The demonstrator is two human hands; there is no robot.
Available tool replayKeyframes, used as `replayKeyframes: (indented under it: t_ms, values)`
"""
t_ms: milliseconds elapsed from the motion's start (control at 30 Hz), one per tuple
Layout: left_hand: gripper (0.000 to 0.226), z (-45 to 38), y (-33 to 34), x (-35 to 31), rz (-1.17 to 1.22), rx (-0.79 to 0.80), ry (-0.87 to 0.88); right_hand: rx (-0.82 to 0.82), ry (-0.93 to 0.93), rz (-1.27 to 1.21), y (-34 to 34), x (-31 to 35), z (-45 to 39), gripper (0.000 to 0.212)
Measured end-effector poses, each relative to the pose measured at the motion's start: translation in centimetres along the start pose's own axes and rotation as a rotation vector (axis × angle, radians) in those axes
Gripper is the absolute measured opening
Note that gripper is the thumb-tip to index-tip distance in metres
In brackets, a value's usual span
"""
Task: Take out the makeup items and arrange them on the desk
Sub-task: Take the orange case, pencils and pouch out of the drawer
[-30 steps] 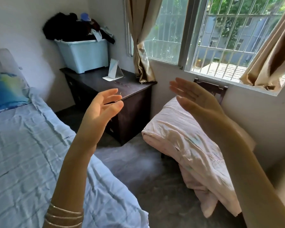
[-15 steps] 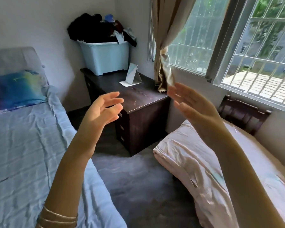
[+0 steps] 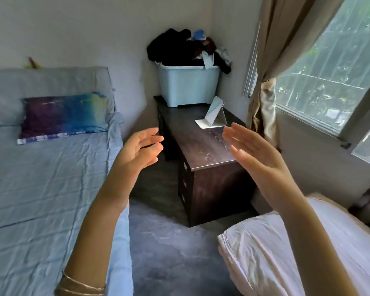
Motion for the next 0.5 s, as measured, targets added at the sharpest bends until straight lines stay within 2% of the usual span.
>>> replayKeyframes:
  t_ms: [300, 500]
  values:
    - [0.051, -4.0, -3.2, 2.8, -0.03, -0.193, -0.064, 0.09, 0.007, -0.17, 0.5, -6.6, -8.4, 0.088]
    - [0.05, -9.0, -7.0, 4.5, -0.024, -0.242, -0.064, 0.17, 0.025, -0.18, 3.7, -10.8, -14.1, 0.079]
Point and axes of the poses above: each hand's wrist, its own z-axis away from the middle knuckle, its own y-axis out of the palm, x = y × z, the point moved 4 cm from there along -z, towards the middle knuckle, and after that the axes turned 6 degrees about -y, right-handed, at the moved point
